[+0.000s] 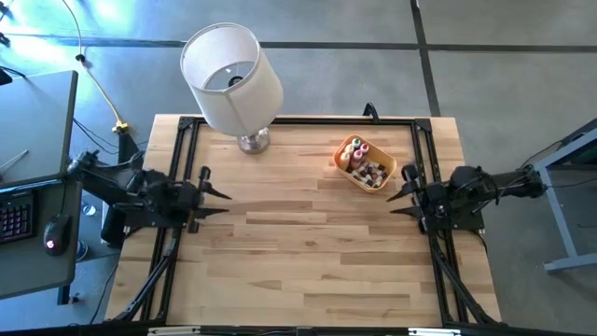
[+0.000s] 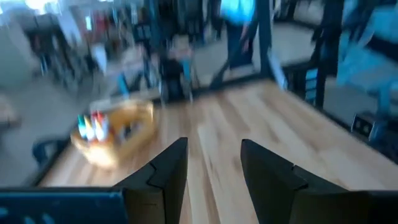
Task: Pick & Place food coloring
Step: Return to Home Position
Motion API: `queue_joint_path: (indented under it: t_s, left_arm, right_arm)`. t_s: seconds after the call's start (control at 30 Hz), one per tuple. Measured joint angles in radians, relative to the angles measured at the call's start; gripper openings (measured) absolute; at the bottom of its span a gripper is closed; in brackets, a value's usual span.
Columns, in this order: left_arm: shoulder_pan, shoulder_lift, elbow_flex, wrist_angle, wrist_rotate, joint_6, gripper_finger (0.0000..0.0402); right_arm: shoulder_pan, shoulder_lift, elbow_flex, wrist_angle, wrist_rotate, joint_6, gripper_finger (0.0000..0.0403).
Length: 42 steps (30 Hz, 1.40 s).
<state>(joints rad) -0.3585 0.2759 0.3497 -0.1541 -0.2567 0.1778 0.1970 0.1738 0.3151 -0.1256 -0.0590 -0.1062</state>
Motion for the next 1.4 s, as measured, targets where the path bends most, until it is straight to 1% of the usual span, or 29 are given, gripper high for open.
queue_joint_path:
  t_s: [0.1,0.17,0.23,0.27,0.4,0.5,0.6,0.67,0.73,0.93,1.13,1.2,1.27,1.4]
  left_arm:
    - [0.061,-0.129,-0.077,0.059,0.095,0.072,0.0145]
    - [0.102,-0.202,-0.108,0.061,0.159,0.102,0.0145]
    - [0.140,-0.265,-0.128,0.054,0.208,0.114,0.0145]
    - [0.158,-0.277,-0.138,0.057,0.225,0.115,0.0145]
    - [0.218,-0.263,-0.173,0.084,0.228,0.106,0.0145]
    - [0.256,-0.262,-0.237,0.185,0.229,0.096,0.0145]
    - [0.287,-0.267,-0.309,0.313,0.248,0.088,0.0145]
    - [0.306,-0.266,-0.333,0.348,0.248,0.070,0.0145]
    - [0.323,-0.262,-0.329,0.305,0.239,0.030,0.0145]
    - [0.339,-0.259,-0.330,0.298,0.194,-0.074,0.0145]
    - [0.339,-0.258,-0.331,0.177,0.190,-0.078,0.0145]
    - [0.339,-0.259,-0.331,0.171,0.195,-0.078,0.0145]
    - [0.339,-0.259,-0.332,0.170,0.200,-0.078,0.0145]
    - [0.339,-0.259,-0.332,0.168,0.202,-0.079,0.0145]
  right_arm:
    - [0.000,0.000,-0.084,0.125,-0.066,-0.025,0.0128]
    - [0.000,0.000,-0.137,0.211,-0.099,-0.030,0.0128]
    - [0.000,-0.001,-0.182,0.291,-0.115,-0.041,0.0128]
    - [0.000,-0.001,-0.200,0.311,-0.113,-0.054,0.0128]
    - [0.000,-0.004,-0.252,0.344,-0.071,-0.081,0.0128]
    - [0.000,-0.012,-0.264,0.352,-0.045,-0.079,0.0128]
    - [0.000,-0.012,-0.267,0.349,-0.058,-0.078,0.0128]
    - [0.000,-0.013,-0.266,0.348,-0.063,-0.078,0.0128]
    - [0.000,-0.012,-0.266,0.335,-0.063,-0.078,0.0128]
    - [0.000,-0.011,-0.266,0.310,-0.063,-0.054,0.0128]
    - [0.000,-0.011,-0.266,0.268,-0.063,-0.052,0.0128]
    - [0.000,-0.010,-0.267,0.252,-0.065,-0.049,0.0128]
    - [0.000,-0.012,-0.299,0.302,-0.071,-0.053,0.0128]
    - [0.000,-0.005,-0.305,0.308,-0.051,-0.026,0.0128]
